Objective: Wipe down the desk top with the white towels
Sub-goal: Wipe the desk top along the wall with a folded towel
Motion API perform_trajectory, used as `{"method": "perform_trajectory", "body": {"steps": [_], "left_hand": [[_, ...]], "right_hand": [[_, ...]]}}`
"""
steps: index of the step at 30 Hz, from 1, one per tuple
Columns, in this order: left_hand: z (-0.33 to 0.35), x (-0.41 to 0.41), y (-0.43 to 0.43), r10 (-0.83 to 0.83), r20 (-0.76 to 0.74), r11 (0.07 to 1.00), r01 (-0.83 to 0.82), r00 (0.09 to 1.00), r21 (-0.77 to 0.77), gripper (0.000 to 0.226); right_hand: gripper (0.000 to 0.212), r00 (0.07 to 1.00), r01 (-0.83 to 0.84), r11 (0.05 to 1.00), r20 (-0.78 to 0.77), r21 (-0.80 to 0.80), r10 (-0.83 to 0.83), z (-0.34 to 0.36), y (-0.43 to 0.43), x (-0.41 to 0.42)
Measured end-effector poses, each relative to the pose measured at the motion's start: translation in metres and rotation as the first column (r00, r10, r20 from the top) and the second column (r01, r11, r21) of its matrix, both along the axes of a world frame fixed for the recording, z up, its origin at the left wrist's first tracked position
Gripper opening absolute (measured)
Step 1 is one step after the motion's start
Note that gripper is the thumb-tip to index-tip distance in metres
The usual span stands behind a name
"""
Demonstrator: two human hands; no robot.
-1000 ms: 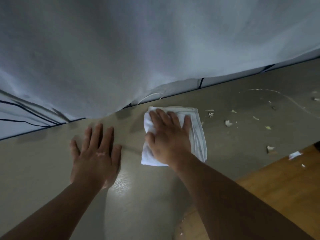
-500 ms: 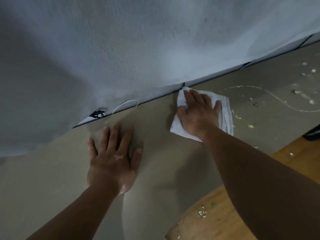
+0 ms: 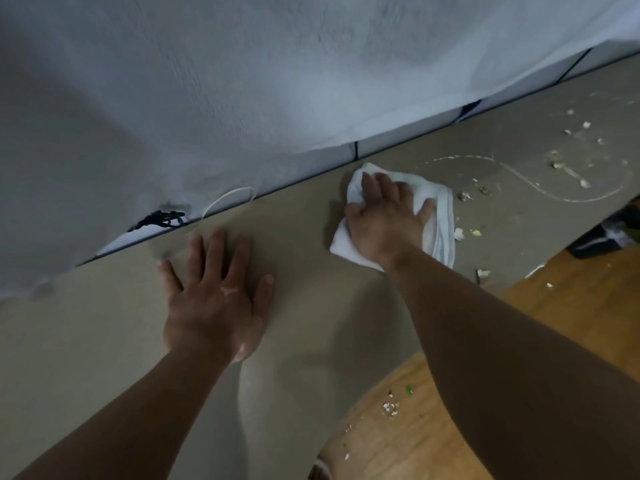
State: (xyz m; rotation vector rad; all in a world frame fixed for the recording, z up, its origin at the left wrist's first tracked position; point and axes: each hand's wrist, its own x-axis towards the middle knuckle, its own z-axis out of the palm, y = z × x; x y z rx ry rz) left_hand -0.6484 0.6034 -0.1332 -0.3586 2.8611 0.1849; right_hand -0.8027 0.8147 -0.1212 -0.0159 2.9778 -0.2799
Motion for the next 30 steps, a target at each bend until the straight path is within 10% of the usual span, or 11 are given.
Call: {"method": "perform_trajectory", "body": {"steps": [12, 30], "left_hand": [[-0.001, 0.000, -0.001, -0.011, -0.017, 1.000, 0.010, 1.000, -0.012, 0.083], [-0.002, -0.003, 0.000, -0.032, -0.042, 0.999, 0.031, 0.999, -0.023, 0.075]], "right_hand": [[0.066, 0.958, -0.274, 0.962, -0.089, -0.021, 0.271, -0.001, -0.004, 0.125], [0.058, 0.983, 0.168, 0.985, -0.062, -0.047, -0.170, -0.004, 0.039, 0.036]]}}
